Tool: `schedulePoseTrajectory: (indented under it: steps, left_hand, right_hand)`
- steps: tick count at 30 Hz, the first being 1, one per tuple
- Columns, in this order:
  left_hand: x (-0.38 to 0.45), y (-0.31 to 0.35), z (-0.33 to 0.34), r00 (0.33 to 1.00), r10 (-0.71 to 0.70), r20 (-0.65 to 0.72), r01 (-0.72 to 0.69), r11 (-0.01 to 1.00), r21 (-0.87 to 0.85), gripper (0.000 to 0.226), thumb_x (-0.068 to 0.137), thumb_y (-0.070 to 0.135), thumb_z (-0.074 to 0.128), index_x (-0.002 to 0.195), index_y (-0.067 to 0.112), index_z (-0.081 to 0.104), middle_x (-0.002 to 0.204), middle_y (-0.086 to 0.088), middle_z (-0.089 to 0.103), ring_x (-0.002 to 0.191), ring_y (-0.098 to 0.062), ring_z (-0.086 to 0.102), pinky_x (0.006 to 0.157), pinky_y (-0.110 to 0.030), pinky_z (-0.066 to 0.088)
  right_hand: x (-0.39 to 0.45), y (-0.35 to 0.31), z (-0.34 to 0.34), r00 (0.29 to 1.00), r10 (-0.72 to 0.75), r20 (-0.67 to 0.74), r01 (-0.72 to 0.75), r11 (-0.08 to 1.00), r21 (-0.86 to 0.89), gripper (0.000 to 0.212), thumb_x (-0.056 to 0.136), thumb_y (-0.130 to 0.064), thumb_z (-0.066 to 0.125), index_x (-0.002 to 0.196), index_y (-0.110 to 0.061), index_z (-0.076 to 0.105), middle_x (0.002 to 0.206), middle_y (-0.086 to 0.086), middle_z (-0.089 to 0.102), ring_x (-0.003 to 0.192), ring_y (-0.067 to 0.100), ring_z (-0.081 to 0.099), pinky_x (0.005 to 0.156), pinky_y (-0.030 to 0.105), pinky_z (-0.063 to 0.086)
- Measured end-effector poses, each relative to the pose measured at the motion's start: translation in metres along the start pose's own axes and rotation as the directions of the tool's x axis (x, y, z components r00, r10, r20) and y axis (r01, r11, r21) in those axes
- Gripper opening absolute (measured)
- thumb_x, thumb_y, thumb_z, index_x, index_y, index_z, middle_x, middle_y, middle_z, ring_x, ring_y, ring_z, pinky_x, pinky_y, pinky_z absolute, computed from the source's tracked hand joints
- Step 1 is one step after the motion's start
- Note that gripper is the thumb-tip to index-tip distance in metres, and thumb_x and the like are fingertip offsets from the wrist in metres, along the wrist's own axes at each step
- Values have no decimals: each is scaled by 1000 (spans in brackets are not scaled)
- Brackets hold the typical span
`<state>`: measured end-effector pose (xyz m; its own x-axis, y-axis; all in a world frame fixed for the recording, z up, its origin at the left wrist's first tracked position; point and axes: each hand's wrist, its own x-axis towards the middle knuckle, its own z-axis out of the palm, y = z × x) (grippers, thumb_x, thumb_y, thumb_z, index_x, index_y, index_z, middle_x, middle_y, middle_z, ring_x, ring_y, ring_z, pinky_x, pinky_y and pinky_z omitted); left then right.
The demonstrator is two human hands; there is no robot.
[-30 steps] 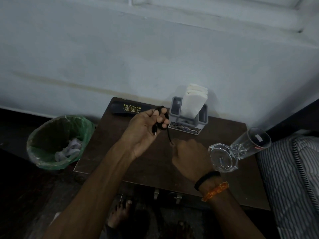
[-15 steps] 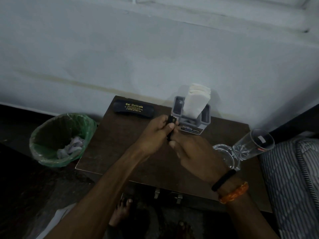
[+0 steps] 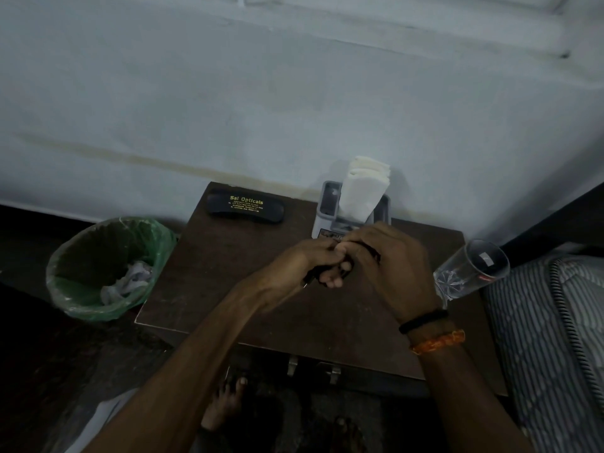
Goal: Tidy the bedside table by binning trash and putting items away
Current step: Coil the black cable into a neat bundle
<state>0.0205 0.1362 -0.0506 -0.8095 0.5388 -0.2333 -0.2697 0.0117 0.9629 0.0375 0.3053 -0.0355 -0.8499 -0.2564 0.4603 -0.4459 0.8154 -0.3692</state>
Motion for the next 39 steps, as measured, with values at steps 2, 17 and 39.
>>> schedulePoseTrajectory:
  steps: [2,17,39]
  left_hand:
    - [-9,-1,1,998,38,40,-42,995,88,21,89,5,49,106,-4,58,83,-4,64,75,-16,61,68,-24,49]
    - [-14,0,-8,987,138,80,-98,921,-377,26,90,0,49,113,-8,58,84,-16,55,75,-14,64,75,-21,53]
    - [-8,-5,0,774,610,-173,-384,668,637,35,92,8,60,126,12,49,111,-1,64,97,-9,66,76,-19,56]
  right_hand:
    - [1,1,0,1000,-5,3,5,1000,7,11,92,-24,68,97,-19,76,95,-3,72,85,11,66,76,25,53]
    - [-4,9,-3,938,165,306,-321,750,579,48,89,1,48,120,-30,69,116,-7,72,115,14,62,103,40,46]
    - [-1,-1,12,939,322,122,-335,767,547,33,94,-11,62,126,-18,63,105,-9,69,101,2,65,88,14,49]
